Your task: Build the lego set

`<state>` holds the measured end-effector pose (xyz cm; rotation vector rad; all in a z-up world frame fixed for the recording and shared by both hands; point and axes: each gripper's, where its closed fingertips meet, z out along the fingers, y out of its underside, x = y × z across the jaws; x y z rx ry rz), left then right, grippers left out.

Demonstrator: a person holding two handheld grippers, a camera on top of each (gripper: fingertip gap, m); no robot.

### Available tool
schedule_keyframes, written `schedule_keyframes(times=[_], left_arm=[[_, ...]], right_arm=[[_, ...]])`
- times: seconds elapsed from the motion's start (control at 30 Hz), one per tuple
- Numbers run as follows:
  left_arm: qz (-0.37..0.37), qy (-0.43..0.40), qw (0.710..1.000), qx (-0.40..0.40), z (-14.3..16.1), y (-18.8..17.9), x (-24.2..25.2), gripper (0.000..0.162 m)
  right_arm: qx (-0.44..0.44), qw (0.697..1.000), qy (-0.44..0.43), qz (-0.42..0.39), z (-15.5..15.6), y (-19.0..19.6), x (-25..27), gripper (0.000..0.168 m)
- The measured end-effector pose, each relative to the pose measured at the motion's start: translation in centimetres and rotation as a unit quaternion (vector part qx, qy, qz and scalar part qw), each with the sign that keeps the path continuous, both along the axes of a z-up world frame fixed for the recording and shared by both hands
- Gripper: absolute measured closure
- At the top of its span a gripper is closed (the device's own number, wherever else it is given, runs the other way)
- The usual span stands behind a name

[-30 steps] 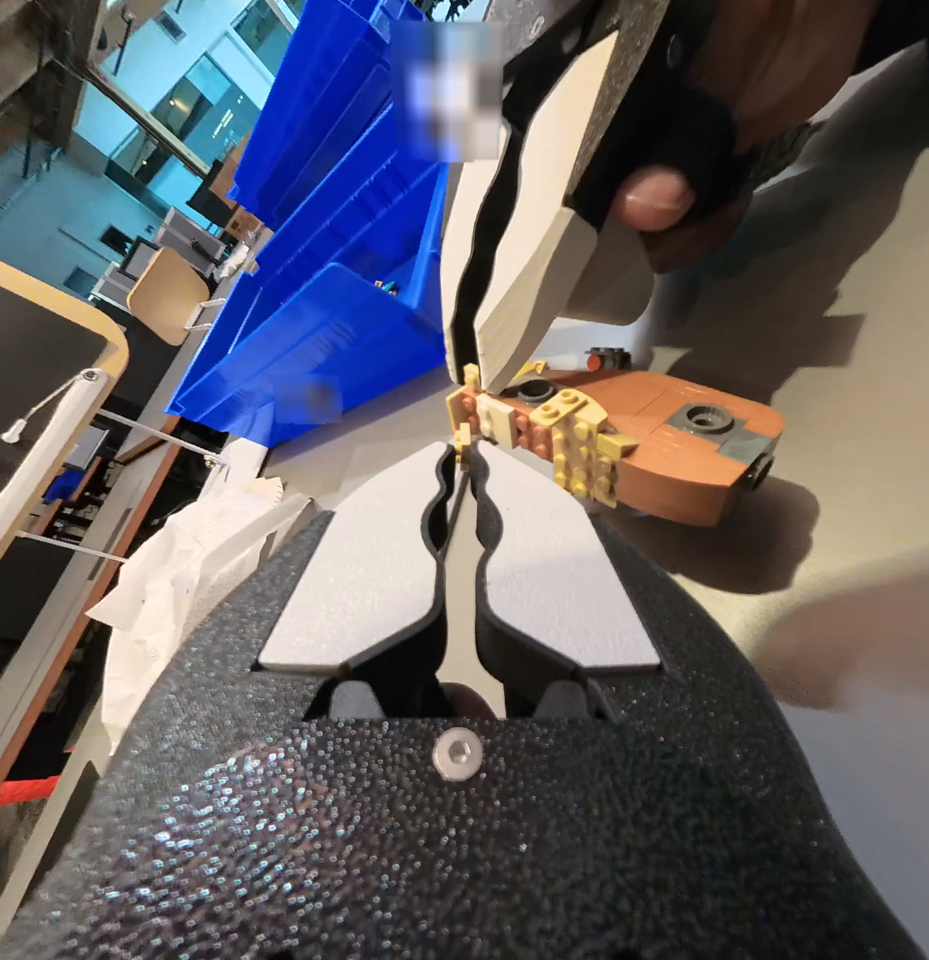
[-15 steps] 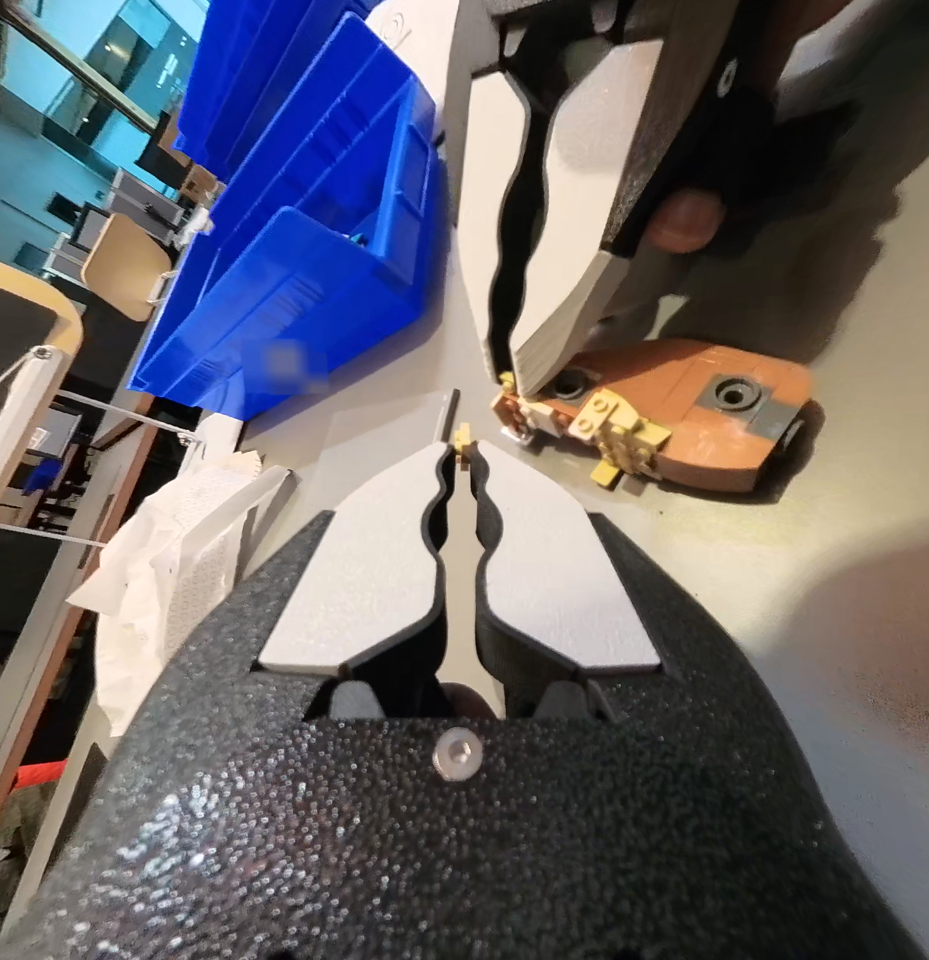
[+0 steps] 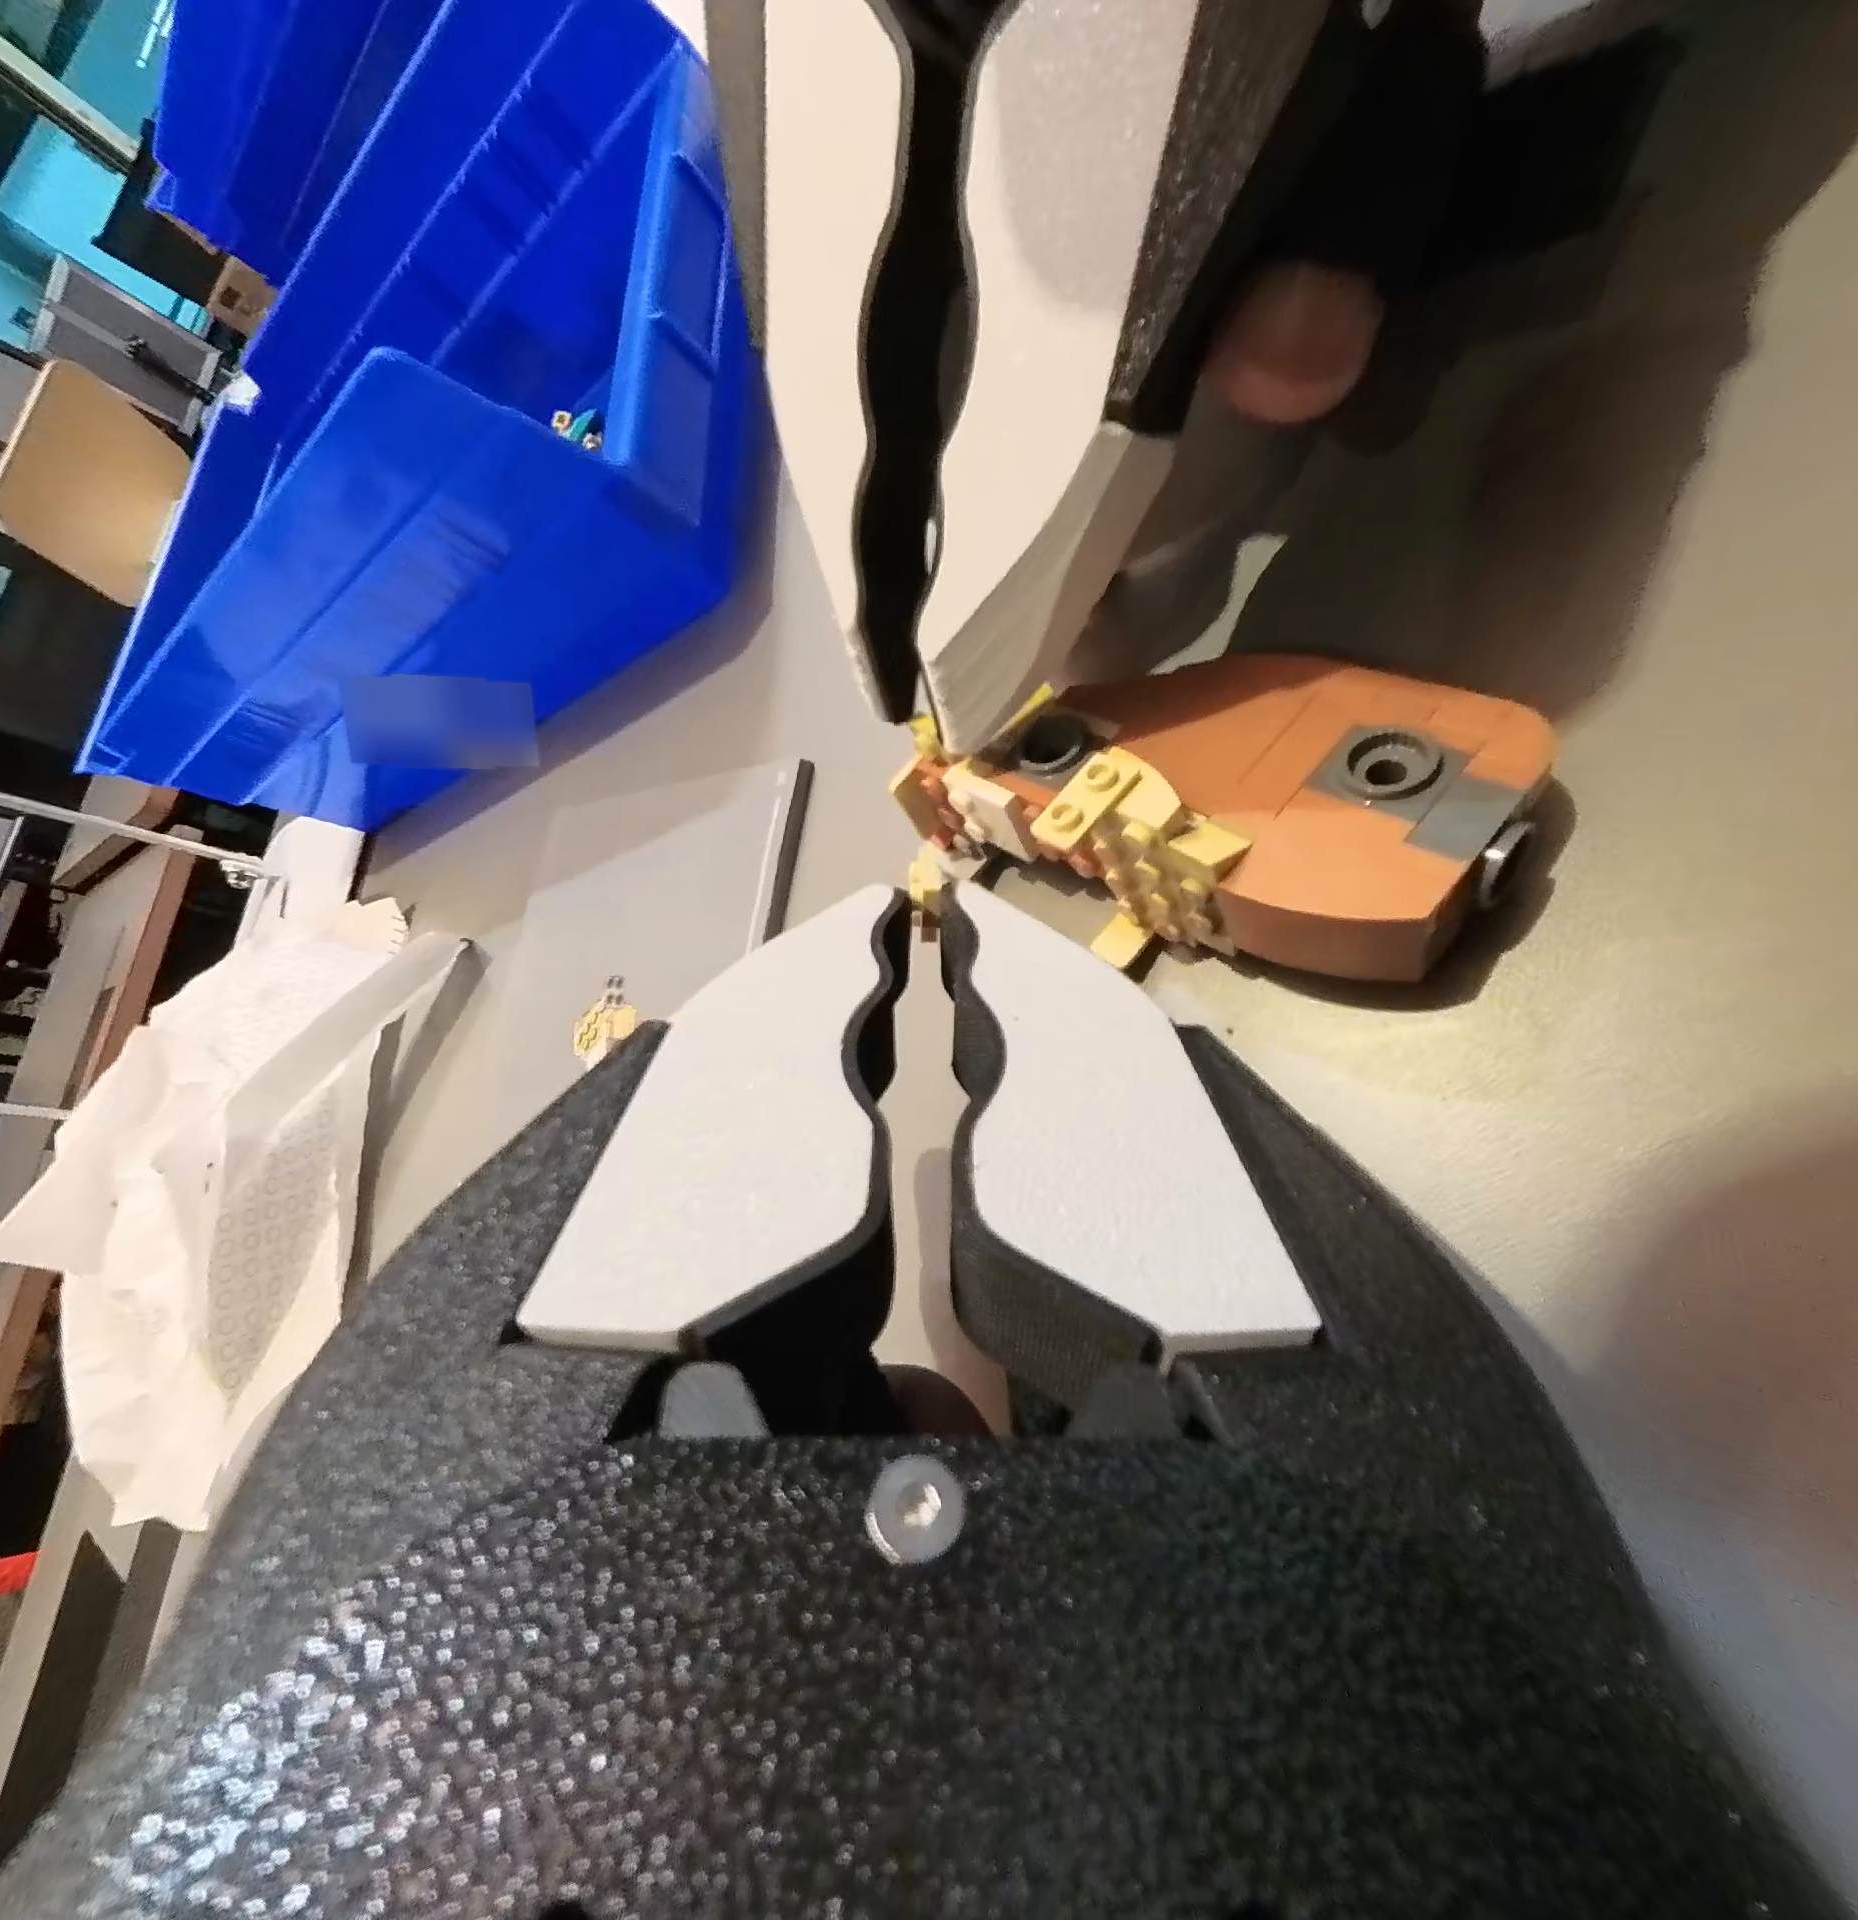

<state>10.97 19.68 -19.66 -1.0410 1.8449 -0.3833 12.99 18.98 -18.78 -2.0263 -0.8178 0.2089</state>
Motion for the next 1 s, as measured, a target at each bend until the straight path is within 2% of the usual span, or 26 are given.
schedule_keyframes(times=[0.43,0.67,0.77,1.0], left_arm=[[0.009,0.021,1.0,0.016,-0.9,0.4,-0.3,0.157],[0.009,0.024,0.999,0.024,-0.9,0.4,-0.3,0.157],[0.01,0.022,0.999,0.022,-0.9,0.4,-0.3,0.157],[0.011,0.026,0.999,0.032,-0.9,0.5,-0.3,0.157]], right_arm=[[-0.065,0.997,-0.028,-0.034,-1.2,-2.6,5.3,0.146],[-0.088,0.995,-0.045,-0.014,-2.5,-3.0,4.7,0.144],[-0.09,0.994,-0.057,-0.012,-2.9,-2.9,4.5,0.152],[-0.079,0.996,-0.03,-0.02,-2.4,-2.5,4.1,0.152]])
